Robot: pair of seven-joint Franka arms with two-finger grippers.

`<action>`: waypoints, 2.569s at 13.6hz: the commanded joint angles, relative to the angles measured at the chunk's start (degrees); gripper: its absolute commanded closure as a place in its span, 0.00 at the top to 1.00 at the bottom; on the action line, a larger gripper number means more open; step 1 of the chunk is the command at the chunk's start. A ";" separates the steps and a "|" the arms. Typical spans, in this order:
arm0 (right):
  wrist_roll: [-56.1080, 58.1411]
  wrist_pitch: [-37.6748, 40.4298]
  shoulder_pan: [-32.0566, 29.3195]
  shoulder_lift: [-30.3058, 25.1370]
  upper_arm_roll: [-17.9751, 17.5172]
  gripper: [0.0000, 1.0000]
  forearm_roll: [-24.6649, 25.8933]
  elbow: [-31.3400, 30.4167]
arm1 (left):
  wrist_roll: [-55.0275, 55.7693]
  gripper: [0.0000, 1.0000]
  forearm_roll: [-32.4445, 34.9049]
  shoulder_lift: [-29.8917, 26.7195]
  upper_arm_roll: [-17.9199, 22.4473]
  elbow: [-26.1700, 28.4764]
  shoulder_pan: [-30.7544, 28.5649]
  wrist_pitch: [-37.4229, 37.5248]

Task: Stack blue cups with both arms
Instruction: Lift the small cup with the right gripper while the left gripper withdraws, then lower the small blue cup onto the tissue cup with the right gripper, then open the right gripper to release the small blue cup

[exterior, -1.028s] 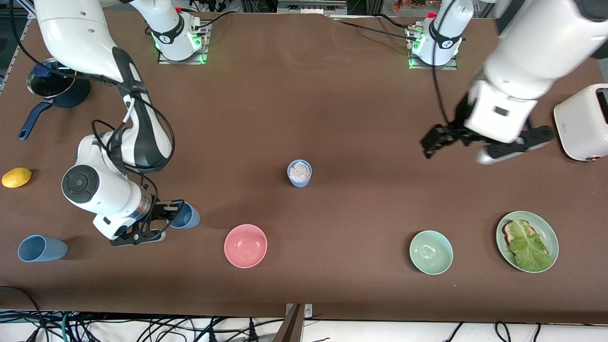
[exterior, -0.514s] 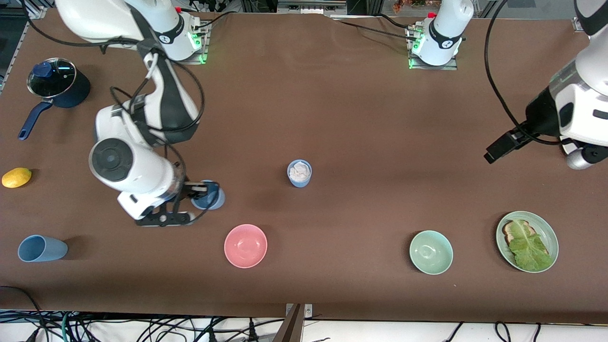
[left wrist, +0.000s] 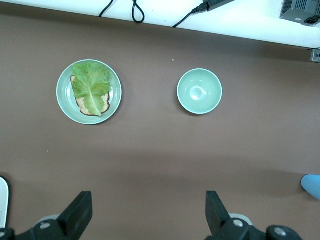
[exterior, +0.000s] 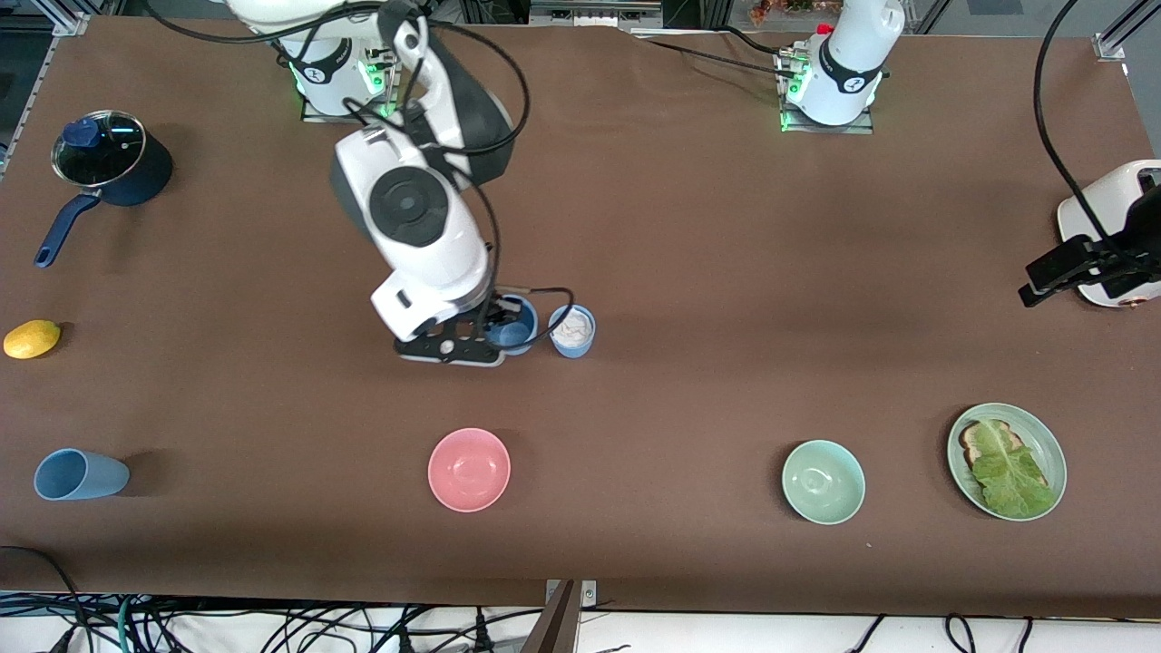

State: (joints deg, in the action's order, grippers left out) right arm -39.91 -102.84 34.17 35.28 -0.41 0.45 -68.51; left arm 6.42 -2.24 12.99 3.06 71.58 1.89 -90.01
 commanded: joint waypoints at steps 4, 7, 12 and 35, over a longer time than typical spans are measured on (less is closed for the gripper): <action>-11.05 -1.39 5.90 1.37 0.76 0.00 2.10 2.33 | -1.94 1.00 -0.22 -5.15 -0.51 3.91 -0.66 0.54; -12.82 -2.46 6.87 2.86 0.84 0.00 2.80 2.24 | -1.94 1.00 -0.22 -8.94 -0.51 8.22 -0.40 0.71; -14.31 -3.07 6.96 3.74 0.67 0.00 3.69 1.80 | -1.94 1.00 0.48 -9.56 -1.13 8.31 0.22 1.15; -16.78 -6.23 7.58 6.12 0.84 0.68 4.48 2.33 | -2.46 1.00 -0.13 -11.06 -0.87 10.78 1.18 9.68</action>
State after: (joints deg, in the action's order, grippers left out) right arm -54.89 -108.39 41.54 41.07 0.11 4.30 -67.99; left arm 3.16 -2.24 2.25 1.85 81.58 2.54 -80.82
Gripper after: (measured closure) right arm 0.916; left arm 0.000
